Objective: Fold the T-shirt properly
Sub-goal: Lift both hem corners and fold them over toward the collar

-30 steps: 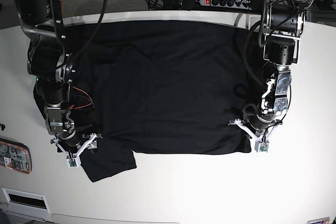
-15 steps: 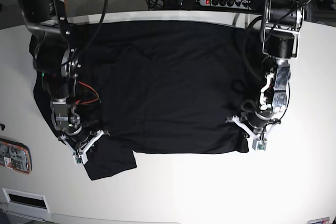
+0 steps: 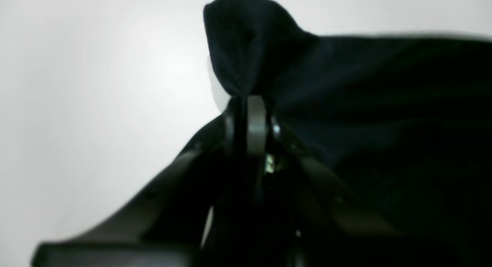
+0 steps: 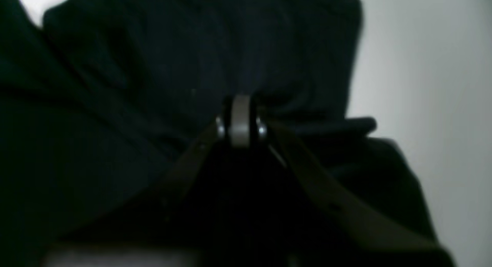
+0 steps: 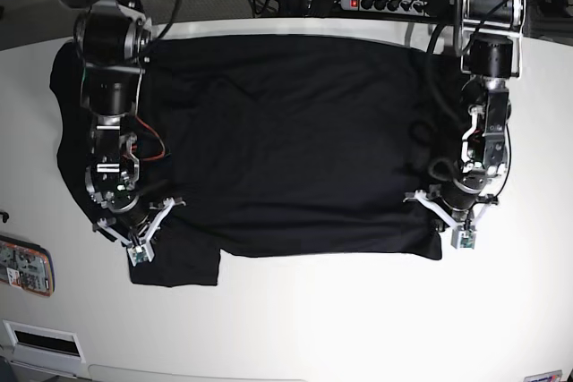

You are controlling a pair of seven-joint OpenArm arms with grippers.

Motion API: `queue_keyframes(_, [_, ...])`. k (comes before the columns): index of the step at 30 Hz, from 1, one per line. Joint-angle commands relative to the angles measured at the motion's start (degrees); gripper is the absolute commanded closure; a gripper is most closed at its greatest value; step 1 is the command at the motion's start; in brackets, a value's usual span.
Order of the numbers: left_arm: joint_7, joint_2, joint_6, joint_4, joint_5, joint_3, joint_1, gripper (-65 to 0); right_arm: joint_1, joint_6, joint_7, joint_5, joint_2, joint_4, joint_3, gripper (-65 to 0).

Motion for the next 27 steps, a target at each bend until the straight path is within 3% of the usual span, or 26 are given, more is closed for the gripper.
queue_keyframes(1, [-1.82, -0.73, 0.07, 3.08, -0.28, -1.36, -0.55, 0.0, 1.58, -0.39, 1.55, 1.06, 0.55, 3.15, 0.18, 0.0])
queue_keyframes(9, [-2.08, -0.73, 0.07, 16.27, -0.19, -6.55, 9.39, 0.0, -6.59, -0.39, 1.11, 1.15, 0.47, 16.87, 0.35, 0.0])
queue_keyframes(16, [-2.25, -0.64, 0.07, 23.83, -0.19, -10.68, 17.39, 0.0, -14.77, -0.39, 1.20, 2.20, 0.38, 28.03, 5.72, 0.0])
queue_keyframes(27, [-2.25, -0.56, 0.07, 33.68, -0.19, -11.38, 26.53, 0.0, -28.83, -0.39, 1.02, 4.75, 0.38, 43.59, 6.07, 0.0])
